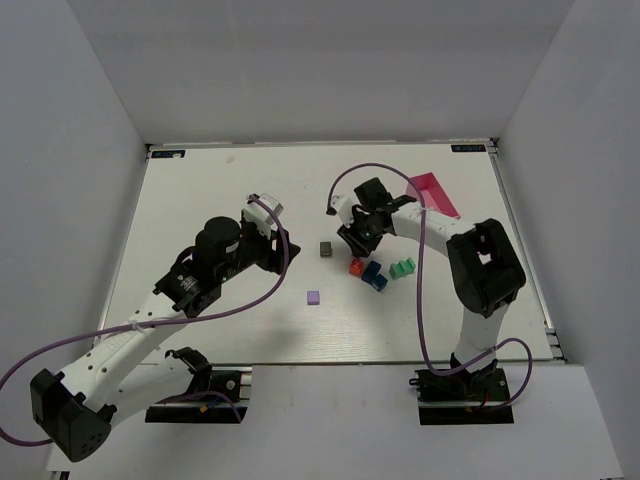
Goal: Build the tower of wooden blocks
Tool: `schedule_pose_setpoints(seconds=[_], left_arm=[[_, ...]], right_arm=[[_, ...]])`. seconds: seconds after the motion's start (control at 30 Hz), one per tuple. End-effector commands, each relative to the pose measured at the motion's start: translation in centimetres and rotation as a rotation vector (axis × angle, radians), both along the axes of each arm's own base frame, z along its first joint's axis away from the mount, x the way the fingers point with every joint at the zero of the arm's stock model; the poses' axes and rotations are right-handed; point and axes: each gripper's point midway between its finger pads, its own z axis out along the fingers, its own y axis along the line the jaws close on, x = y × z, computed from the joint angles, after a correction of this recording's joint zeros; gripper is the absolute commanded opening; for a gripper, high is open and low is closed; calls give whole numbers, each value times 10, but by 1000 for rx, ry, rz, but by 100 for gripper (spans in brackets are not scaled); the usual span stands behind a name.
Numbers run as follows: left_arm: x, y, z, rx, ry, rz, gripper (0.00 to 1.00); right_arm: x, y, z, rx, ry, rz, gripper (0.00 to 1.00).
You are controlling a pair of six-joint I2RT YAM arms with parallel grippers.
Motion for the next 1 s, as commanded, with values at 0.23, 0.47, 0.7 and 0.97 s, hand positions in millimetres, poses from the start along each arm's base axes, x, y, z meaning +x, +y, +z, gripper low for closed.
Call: schedule_pose_setpoints(seconds=[0.23, 0.47, 0.7, 0.97], left_arm=[[-3, -4, 4, -15, -12, -22, 74], [-3, -4, 4, -15, -12, -22, 74], [-3, -4, 4, -15, -12, -22, 74], [-2, -4, 1, -9, -5, -22, 74]], right_arm=[[2, 21, 16, 49, -17, 197, 27], [-1, 31, 17, 74, -27, 365, 26], [-2, 37, 19, 84, -40, 499, 26], [1, 42, 13, 76, -74, 652, 26]])
